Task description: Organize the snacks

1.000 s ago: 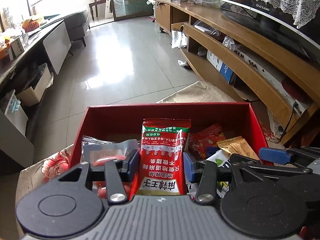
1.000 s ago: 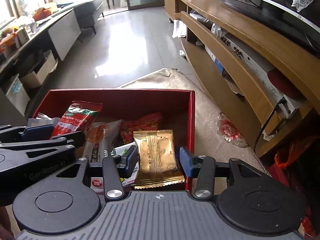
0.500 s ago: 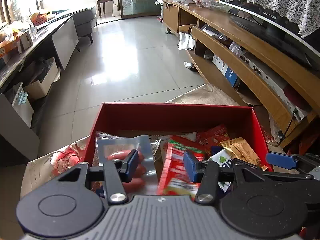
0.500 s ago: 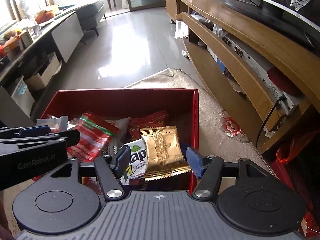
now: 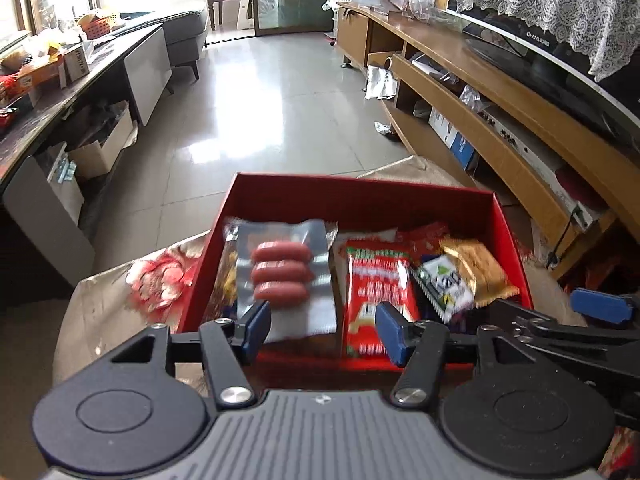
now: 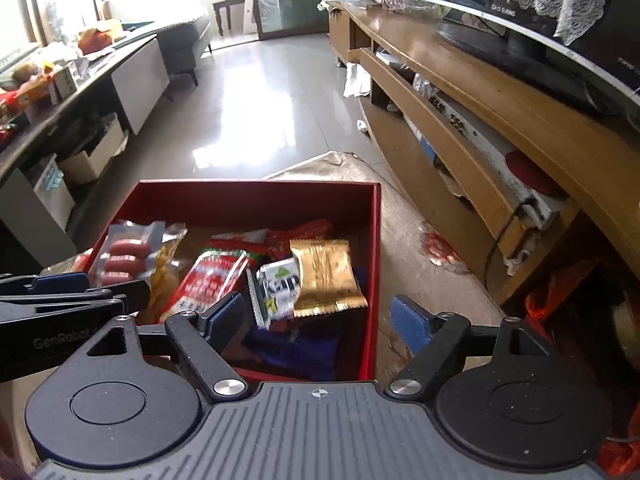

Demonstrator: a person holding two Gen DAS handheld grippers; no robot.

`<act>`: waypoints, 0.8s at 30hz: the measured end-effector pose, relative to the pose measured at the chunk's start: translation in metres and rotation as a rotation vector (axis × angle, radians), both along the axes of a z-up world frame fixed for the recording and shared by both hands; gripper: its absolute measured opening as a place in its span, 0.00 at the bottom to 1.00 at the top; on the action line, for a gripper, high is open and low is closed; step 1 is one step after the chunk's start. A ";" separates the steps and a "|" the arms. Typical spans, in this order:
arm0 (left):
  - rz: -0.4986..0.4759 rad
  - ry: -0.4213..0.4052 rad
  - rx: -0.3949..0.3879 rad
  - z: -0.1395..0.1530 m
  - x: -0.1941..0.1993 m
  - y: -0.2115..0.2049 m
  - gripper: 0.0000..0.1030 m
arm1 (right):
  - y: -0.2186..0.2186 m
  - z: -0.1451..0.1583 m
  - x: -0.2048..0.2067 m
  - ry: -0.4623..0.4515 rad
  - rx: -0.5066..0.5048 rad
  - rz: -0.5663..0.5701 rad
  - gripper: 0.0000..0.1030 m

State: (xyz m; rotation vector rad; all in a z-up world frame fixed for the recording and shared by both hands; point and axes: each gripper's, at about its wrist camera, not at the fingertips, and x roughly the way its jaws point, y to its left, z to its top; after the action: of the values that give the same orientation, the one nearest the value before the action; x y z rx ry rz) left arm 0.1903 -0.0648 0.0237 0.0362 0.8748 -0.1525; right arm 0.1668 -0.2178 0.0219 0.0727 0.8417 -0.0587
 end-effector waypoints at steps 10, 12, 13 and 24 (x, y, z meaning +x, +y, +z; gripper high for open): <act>0.015 0.062 0.053 -0.025 -0.067 0.012 0.55 | 0.014 -0.007 -0.066 0.034 -0.047 -0.049 0.85; 0.007 0.071 0.052 -0.030 -0.083 0.014 0.56 | 0.017 -0.010 -0.081 0.043 -0.034 -0.053 0.86; 0.005 0.073 0.053 -0.032 -0.091 0.015 0.56 | 0.019 -0.011 -0.090 0.046 -0.035 -0.054 0.87; -0.012 0.071 0.068 -0.038 -0.154 0.024 0.72 | 0.030 -0.029 -0.150 0.082 -0.044 -0.094 0.88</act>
State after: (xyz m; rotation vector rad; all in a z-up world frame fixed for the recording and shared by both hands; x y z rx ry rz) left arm 0.0364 -0.0413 -0.0144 0.1001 0.9502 -0.1359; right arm 0.0171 -0.1881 -0.0070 0.0689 0.9185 -0.1693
